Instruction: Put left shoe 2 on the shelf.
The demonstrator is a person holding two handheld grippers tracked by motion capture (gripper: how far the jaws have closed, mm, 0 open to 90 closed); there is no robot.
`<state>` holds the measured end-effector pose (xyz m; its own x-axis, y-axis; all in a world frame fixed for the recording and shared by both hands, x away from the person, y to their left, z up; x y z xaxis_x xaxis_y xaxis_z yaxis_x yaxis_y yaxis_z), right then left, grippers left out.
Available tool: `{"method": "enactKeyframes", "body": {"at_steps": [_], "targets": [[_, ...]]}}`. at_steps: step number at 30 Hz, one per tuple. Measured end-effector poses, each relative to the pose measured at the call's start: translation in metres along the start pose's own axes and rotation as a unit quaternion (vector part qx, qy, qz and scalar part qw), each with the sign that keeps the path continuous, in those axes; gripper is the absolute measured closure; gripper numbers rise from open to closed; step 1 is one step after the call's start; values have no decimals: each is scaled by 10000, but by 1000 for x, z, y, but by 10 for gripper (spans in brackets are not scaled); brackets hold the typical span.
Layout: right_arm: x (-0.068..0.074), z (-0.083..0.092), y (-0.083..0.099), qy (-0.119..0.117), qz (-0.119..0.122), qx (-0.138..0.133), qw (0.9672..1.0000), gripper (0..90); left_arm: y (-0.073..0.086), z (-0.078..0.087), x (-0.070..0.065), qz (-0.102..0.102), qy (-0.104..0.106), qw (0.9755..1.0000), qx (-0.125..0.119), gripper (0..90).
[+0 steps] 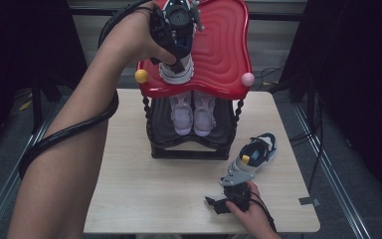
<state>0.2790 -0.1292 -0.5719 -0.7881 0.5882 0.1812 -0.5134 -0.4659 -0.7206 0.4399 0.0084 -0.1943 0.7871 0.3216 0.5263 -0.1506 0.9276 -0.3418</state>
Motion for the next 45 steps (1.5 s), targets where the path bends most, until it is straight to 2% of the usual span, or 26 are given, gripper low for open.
{"method": "enactKeyframes", "body": {"at_steps": [4, 10, 17, 24, 27, 32, 33, 36, 45], "targets": [[0, 0, 0, 6, 10, -4, 10000, 132, -2, 2, -1, 350, 79, 9994, 25, 298], [0, 0, 0, 0, -1, 0, 10000, 132, -4, 4, -1, 682, 191, 9975, 8, 274], [0, 0, 0, 6, 10, -4, 10000, 132, -6, 12, 2, 960, 244, 9951, 49, 257], [0, 0, 0, 4, 15, -6, 10000, 132, -3, 25, 7, 960, 194, 9952, 91, 254], [0, 0, 0, -2, 0, 0, 10000, 132, 1, 29, 7, 1012, 252, 9945, 130, 258], [0, 0, 0, 0, 10, -5, 10000, 132, 11, 38, 13, 1029, 226, 9941, 239, 255], [0, 0, 0, -2, 11, -5, 10000, 132, 13, 40, 13, 1110, 220, 9933, 247, 254], [0, 0, 0, -2, 3, -4, 10000, 132, 20, 44, 14, 1119, 257, 9929, 316, 250], [0, 0, 0, -2, 3, -4, 10000, 131, 38, 47, 11, 1221, 354, 9910, 412, 235]]}}
Point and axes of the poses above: each handheld gripper's, and its own axes: z roughly backward along the jaws, y roughly out of its underside, x roughly to its left, the point moved 9 cm from there along -z, roughly forward along the jaws, and after that the axes turned 13 degrees about -y, right-handed, at the moved point
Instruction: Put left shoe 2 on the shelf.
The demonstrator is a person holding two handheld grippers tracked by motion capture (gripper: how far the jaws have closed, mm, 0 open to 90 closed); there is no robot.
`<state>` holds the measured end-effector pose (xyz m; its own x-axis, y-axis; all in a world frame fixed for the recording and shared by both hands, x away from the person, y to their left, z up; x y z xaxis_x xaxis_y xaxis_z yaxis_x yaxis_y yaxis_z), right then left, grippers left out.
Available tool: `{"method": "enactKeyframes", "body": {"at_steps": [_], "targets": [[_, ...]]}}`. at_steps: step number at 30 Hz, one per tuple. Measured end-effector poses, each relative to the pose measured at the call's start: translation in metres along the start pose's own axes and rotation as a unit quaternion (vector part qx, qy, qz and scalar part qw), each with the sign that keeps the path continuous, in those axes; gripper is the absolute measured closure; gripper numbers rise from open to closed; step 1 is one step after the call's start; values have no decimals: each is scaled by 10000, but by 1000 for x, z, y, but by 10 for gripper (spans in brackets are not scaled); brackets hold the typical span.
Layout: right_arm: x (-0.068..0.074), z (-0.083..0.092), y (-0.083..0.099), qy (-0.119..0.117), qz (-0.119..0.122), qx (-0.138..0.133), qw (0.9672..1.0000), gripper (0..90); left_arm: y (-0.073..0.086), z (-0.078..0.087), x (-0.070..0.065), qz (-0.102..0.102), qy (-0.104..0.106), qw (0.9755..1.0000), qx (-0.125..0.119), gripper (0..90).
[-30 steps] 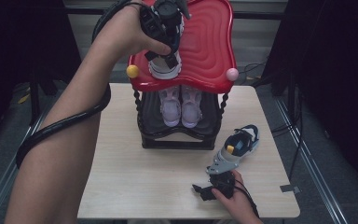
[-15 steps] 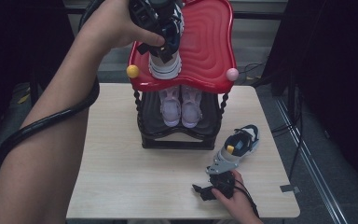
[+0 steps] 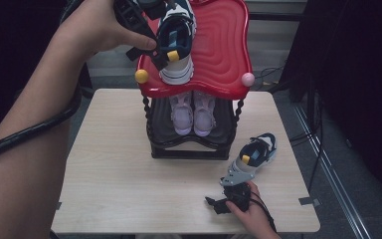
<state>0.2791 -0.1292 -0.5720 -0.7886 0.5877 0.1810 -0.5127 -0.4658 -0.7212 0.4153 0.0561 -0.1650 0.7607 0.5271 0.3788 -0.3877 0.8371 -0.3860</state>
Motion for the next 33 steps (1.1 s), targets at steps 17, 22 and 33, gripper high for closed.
{"method": "enactKeyframes", "body": {"at_steps": [17, 22, 33], "targets": [[0, 0, 0, 0, -10, 3, 10000, 132, 44, 0, 8, 172, 42, 9996, 239, 209], [0, 0, 0, -1, -1, 2, 10000, 131, 59, -3, 10, 291, 83, 9992, 259, 206], [0, 0, 0, 7, -4, 1, 10000, 132, 95, -11, 14, 468, 136, 9980, 401, 205]]}}
Point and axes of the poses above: each handheld gripper's, and its own axes: z roughly backward along the jaws, y roughly out of its underside, x roughly to its left, the point moved 9 cm from there along -z, roughly forward along the jaws, and after that the axes turned 13 degrees about -y, right-handed, at the moved point
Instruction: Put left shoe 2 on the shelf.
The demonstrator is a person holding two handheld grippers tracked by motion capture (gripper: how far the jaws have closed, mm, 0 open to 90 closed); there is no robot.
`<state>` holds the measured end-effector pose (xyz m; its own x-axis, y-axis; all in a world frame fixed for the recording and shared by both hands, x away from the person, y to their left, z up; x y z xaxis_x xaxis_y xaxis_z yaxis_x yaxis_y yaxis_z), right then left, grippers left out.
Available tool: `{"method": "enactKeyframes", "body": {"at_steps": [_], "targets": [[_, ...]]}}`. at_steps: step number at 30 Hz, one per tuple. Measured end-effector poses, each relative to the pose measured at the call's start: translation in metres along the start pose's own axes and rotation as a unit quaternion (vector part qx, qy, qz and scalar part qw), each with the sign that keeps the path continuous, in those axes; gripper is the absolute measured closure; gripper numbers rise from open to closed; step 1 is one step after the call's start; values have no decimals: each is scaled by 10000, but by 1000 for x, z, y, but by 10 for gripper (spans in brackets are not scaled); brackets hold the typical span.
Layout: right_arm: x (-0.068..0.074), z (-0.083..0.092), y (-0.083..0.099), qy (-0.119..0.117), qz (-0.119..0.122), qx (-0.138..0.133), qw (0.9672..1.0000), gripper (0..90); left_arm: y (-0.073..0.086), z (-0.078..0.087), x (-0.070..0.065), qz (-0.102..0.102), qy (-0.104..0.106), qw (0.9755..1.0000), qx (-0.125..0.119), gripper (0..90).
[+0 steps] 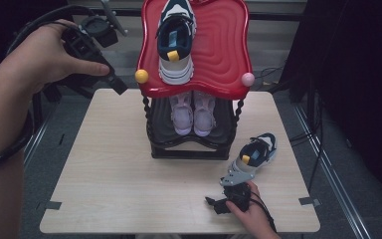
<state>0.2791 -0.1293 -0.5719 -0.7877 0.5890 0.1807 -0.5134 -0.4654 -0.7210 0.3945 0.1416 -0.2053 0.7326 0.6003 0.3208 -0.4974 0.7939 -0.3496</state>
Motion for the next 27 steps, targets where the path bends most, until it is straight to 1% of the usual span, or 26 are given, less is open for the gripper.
{"method": "enactKeyframes", "body": {"at_steps": [5, 8, 11, 16, 19, 23, 25, 27], "targets": [[0, 0, 0, -6, -10, 2, 10000, 132, 14, -7, 1, 61, 15, 10000, 53, 206], [0, 0, 0, -6, -9, 2, 10000, 132, 22, -13, -1, 105, 34, 9999, 70, 206], [0, 0, 0, -9, 9, 10, 10000, 131, 29, -18, -2, 82, 60, 9999, 105, 206], [0, 0, 0, -8, -2, 16, 10000, 132, 41, -28, -8, 72, 115, 9998, 136, 208], [0, 0, 0, -8, 0, 16, 10000, 132, 48, -36, -10, 131, 157, 9997, 137, 209], [0, 0, 0, -15, -3, 14, 10000, 132, 57, -47, -15, 147, 213, 9995, 172, 210], [0, 0, 0, -14, -2, 14, 10000, 132, 62, -52, -17, 107, 219, 9995, 216, 210], [0, 0, 0, -15, -1, 13, 10000, 132, 65, -58, -18, 112, 226, 9995, 199, 210]]}}
Point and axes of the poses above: each handheld gripper's, and its own axes: z roughly backward along the jaws, y roughly out of its underside, x roughly to its left, the point moved 9 cm from there along -z, roughly forward along the jaws, and after that the axes turned 13 degrees about -y, right-handed, at the moved point
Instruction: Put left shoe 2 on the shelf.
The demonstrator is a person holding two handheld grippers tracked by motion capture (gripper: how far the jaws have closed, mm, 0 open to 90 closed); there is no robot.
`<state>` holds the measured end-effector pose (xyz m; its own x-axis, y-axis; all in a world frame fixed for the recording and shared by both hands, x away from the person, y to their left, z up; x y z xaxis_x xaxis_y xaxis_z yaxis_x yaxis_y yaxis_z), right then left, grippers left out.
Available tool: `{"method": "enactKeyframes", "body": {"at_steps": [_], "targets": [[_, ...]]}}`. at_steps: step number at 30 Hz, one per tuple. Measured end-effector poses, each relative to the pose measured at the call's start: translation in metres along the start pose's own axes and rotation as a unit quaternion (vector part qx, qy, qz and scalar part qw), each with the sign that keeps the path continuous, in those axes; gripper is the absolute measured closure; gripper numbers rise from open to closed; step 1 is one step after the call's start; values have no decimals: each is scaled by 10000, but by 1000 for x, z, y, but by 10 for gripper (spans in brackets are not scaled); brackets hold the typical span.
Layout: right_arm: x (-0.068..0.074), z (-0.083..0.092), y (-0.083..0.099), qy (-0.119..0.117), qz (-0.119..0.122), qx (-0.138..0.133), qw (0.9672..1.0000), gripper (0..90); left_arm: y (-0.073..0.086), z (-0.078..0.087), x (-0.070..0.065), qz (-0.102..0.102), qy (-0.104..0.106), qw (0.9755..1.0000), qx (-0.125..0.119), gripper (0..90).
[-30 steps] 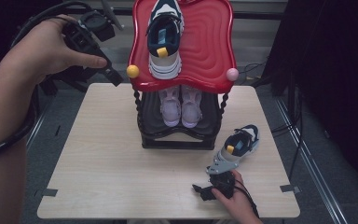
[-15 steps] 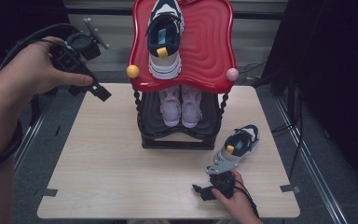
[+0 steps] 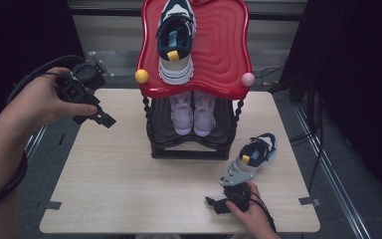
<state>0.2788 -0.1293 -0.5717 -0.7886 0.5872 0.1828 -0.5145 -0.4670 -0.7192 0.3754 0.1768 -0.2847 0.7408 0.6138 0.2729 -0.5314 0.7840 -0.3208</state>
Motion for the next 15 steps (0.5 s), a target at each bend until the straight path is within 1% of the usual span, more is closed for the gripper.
{"method": "enactKeyframes", "body": {"at_steps": [3, 4, 5, 8, 9, 12, 13, 14, 15], "targets": [[0, 0, 0, 8, 7, -3, 10000, 132, 6, -9, -2, 45, 45, 10000, -8, 211], [0, 0, 0, 8, -5, -14, 10000, 132, 8, -11, -3, 30, 50, 10000, 7, 213], [0, 0, 0, 10, -5, -13, 10000, 132, 9, -14, -4, 66, 65, 10000, 6, 214], [0, 0, 0, 9, -5, -13, 10000, 132, 15, -22, -5, 22, 52, 10000, 35, 216], [0, 0, 0, 10, -12, -12, 10000, 132, 16, -25, -6, 24, 55, 10000, 10, 217], [0, 0, 0, 9, -5, -13, 10000, 132, 20, -33, -10, 24, 96, 9999, 13, 220], [0, 0, 0, 9, -6, -13, 10000, 132, 22, -37, -12, 57, 103, 9999, 17, 221], [0, 0, 0, 9, -6, -13, 10000, 132, 24, -39, -12, 17, 119, 9999, 59, 221], [0, 0, 0, 9, -5, -13, 10000, 132, 26, -42, -13, 22, 130, 9999, 63, 222]]}}
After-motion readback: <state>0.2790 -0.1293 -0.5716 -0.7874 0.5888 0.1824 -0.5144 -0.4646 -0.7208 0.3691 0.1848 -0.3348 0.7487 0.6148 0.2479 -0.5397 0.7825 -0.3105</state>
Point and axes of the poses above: each handheld gripper's, and its own axes: z roughly backward along the jaws, y roughly out of its underside, x roughly to its left, the point moved 9 cm from there along -z, roughly forward along the jaws, and after that the axes turned 13 degrees about -y, right-handed, at the moved point
